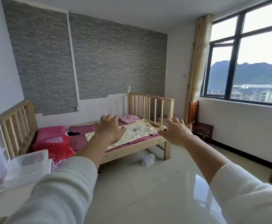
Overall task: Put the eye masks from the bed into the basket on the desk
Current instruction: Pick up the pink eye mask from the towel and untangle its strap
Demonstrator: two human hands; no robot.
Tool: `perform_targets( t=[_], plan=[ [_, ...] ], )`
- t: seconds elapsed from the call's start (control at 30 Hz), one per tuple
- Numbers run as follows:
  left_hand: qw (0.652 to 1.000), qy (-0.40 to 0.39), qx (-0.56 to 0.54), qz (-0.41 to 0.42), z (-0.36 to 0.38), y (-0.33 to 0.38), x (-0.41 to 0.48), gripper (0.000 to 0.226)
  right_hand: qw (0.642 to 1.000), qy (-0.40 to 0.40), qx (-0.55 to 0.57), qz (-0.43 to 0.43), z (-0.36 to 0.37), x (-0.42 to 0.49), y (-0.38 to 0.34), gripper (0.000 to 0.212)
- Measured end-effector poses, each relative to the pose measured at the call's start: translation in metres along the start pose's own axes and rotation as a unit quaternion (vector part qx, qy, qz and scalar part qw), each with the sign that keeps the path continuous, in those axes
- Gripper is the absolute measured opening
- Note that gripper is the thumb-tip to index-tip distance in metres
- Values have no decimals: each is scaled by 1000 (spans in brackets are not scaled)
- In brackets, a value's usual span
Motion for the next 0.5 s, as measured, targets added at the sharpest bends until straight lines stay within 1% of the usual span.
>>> perform_targets(
  t=[0.3,0.4,0.5],
  plan=[
    [1000,-9,22,11,4,-8,14,63,1000,7,-10,0,3,13,-15,65],
    [999,-12,24,17,14,-13,24,64,1000,9,-6,1,18,21,-17,64],
    [999,-36,20,15,28,-13,40,67,1000,-6,-4,-3,34,38,-14,65]
  ],
)
Point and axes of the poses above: each hand's wrist, its own x-axis towards the middle knuckle, its own z-axis out of the palm, y = z × x, the point moved 1 cm from there along x, towards the middle knuckle, and after that the axes turned 7 degrees about -z, right-handed, at the moved point
